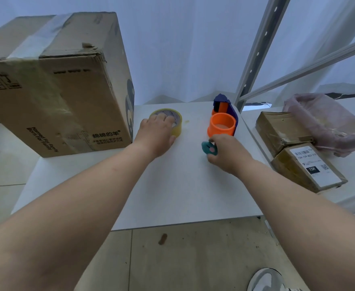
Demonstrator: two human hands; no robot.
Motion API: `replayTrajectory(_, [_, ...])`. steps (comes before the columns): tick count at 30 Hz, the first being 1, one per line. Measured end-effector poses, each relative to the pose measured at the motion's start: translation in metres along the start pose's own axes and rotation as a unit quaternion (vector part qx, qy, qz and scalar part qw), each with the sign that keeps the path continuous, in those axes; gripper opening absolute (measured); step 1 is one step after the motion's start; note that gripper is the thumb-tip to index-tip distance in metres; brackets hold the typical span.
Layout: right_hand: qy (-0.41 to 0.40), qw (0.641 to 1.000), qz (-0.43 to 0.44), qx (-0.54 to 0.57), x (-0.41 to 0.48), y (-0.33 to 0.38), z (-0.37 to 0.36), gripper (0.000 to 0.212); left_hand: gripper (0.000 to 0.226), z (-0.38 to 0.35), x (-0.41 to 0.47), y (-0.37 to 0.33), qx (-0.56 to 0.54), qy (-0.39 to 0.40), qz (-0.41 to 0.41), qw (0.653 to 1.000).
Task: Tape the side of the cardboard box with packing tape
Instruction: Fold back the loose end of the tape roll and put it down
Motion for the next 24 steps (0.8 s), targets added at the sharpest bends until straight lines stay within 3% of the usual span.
replayTrajectory(5, [-0.111,0.988,-0.015,0.106,0.018,0.017,0.013,0.045,0.052,-0.004,0.006,0.008,0.014,0.007,-0.004,1.000])
replayTrajectory(16, [-0.163,0.980,-0.098,0.054,0.046,-0.017,0.008,0.042,0.032,-0.020,0.025,0.011,0.044,0.001,-0.038,0.998])
replayTrajectory(24, [-0.117,0.990,-0.074,0.027,0.077,-0.002,-0.002,0.034,0.024,-0.025,0.042,0.016,0.051,-0.018,-0.028,0.998])
Point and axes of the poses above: each hand's wrist, its own x-axis towards the middle knuckle, its own z-axis out of the back of the hand, y = z × x, the point moved 6 cm from there along x, towards the middle knuckle, and after that the axes turned 1 degree about -x, right-handed, at the moved point
